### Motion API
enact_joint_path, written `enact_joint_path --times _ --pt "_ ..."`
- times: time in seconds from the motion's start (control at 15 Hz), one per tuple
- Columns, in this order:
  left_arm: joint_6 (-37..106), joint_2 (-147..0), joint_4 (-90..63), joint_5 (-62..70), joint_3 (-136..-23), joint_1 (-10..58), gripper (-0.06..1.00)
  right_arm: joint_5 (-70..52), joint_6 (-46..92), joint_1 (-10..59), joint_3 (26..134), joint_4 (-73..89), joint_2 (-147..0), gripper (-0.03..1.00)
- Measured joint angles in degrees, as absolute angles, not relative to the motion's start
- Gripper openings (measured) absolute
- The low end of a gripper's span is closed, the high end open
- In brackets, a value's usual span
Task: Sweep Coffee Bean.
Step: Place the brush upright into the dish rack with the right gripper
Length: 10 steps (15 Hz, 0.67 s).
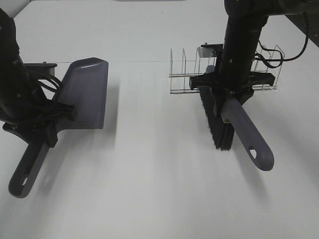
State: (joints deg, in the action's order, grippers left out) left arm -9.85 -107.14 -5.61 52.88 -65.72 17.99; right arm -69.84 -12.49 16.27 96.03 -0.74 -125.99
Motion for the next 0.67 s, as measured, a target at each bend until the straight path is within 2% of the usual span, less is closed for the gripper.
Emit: enact_joint_path --times 0.27,0.67 --pt "-9.85 -107.14 -5.61 52.88 -65.72 17.99 0.33 -69.96 -11.97 16.27 98.89 -0.92 -127.94 0.35" --pt "-9.85 -107.14 -5.39 53.17 -65.72 17.99 0.33 -71.10 -11.46 16.10 110.64 -3.95 -134.36 0.35"
